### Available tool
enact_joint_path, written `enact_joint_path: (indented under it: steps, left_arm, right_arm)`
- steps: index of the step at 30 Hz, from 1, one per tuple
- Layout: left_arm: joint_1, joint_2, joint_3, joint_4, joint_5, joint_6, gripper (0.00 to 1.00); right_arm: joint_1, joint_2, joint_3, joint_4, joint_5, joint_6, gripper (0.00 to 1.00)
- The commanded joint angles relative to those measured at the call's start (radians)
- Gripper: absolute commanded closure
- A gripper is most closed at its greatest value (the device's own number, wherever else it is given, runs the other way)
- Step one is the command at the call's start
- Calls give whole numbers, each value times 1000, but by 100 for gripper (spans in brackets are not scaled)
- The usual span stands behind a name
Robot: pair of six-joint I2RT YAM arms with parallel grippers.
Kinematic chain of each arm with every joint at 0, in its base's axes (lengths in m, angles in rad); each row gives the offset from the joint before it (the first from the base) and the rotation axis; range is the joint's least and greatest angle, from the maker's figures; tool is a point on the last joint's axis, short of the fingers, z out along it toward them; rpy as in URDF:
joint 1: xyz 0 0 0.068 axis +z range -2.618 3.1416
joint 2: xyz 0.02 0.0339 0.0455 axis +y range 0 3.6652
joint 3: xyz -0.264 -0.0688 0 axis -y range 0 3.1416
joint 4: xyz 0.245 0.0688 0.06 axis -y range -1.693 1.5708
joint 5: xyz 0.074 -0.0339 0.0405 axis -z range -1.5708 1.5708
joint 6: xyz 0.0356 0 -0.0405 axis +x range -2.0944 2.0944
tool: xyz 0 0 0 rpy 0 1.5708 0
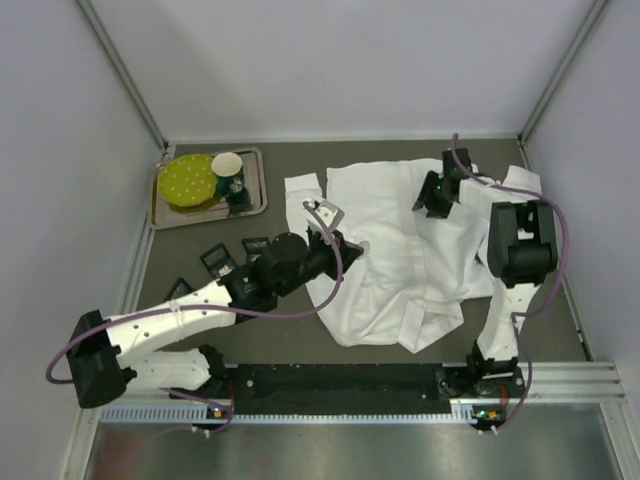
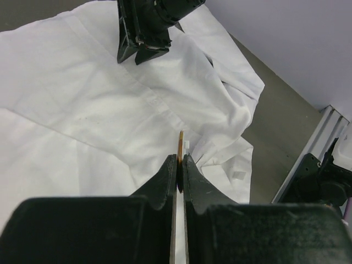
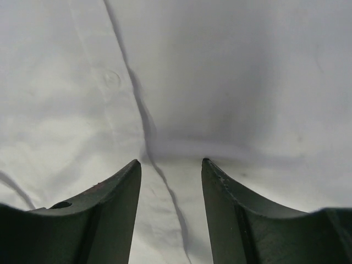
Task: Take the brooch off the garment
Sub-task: Adjust the clothes at the center of the board, then close the brooch.
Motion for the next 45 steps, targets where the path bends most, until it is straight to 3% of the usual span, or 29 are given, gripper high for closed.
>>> enact_joint_path:
  steps: [1, 5, 9, 11, 15, 17, 18, 21, 27, 31, 37, 45]
  left_arm:
    - [0, -45, -17, -44, -86, 8, 100]
    - [18, -29, -2, -87, -137, 48, 100]
    - [136, -40, 0, -89, -56, -42, 100]
    - [185, -51, -14, -52, 24, -118, 100]
    - [285, -48, -37, 40, 185, -214, 100]
    - [319, -36, -36, 80, 237, -276, 100]
    - [352, -34, -52, 107, 306, -302, 100]
    - [398, -48, -129, 320, 384, -412, 100]
    - [443, -51, -236, 648, 533, -589, 100]
    - [449, -20, -282, 831, 584, -697, 100]
    - [449, 17, -316, 1017, 644, -806, 100]
    - [449, 29, -324, 1051, 656, -843, 100]
  right_arm:
    - [28, 151, 159, 27, -85, 1, 51]
    - [49, 207, 312, -18, -86, -35, 48]
    - [101, 158, 449, -214, 85, -101, 39]
    - [121, 31, 393, -219, 120, -137, 31]
    - [150, -221, 187, -187, 41, -138, 28]
    - [175, -319, 45, -138, -36, -140, 28]
    - [184, -406, -6, -112, -166, -138, 28]
    - [238, -576, -187, -9, -376, -126, 28]
    - [291, -839, -437, 216, -610, -66, 29]
    - [294, -940, -587, 523, -699, 122, 33]
    - [308, -937, -675, 894, -756, 332, 40]
    - [400, -924, -648, 968, -701, 342, 41]
